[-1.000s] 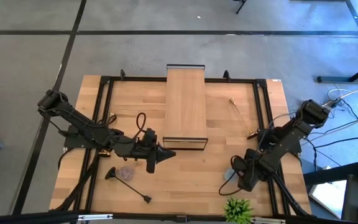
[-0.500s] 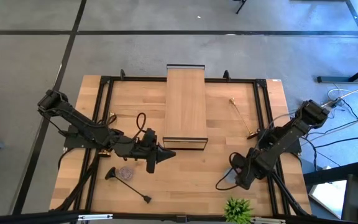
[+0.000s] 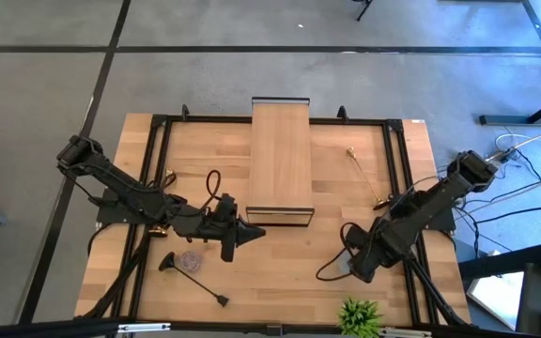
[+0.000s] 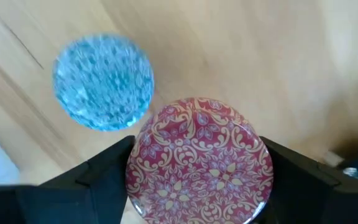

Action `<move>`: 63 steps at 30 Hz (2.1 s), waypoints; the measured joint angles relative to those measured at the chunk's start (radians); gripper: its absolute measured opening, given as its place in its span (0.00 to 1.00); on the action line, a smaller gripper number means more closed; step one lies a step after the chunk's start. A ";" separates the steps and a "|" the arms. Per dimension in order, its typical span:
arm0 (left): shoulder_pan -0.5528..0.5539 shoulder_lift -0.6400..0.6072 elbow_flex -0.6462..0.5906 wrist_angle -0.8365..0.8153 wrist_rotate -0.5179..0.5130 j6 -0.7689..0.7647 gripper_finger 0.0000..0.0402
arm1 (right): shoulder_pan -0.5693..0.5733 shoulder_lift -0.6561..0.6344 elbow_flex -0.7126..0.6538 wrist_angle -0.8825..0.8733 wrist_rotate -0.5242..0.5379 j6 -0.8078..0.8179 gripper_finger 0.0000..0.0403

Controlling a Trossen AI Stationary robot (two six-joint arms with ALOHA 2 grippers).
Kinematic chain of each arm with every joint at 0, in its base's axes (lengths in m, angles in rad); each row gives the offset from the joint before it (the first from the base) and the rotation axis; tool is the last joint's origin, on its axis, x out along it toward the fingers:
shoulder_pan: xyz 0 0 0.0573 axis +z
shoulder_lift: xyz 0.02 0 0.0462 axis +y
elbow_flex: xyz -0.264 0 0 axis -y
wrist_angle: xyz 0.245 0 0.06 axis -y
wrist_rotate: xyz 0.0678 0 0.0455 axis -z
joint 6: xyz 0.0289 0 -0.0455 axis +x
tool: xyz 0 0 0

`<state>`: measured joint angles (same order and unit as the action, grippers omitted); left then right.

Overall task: Pick & Place candle stick holders
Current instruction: Put the pink scented candle on the shelf

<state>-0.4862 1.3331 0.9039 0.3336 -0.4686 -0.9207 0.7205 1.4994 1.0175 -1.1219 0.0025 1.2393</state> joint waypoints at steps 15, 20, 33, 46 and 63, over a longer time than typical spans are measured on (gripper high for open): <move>-0.025 0.000 0.000 0.000 0.051 0.023 0.01 | -0.221 -0.002 0.470 -0.248 0.200 -0.218 0.74; -0.042 0.000 0.000 0.000 0.056 0.026 0.01 | -0.359 -0.002 0.584 -0.250 0.232 -0.330 0.74; -0.030 -0.038 -0.001 -0.038 0.035 0.064 0.01 | -0.776 0.065 0.615 -0.034 0.103 -0.592 0.74; 0.107 -0.189 -0.001 -0.284 0.015 0.028 0.01 | -0.931 0.301 0.768 0.006 -0.008 -0.868 0.75; 0.249 -0.259 -0.001 -0.346 0.071 0.083 0.01 | -0.990 0.452 0.945 -0.133 0.057 -1.041 0.75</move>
<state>-0.2373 1.0740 0.9028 -0.0124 -0.3971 -0.8379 -0.2695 1.9517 1.9625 -1.2550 0.0599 0.1982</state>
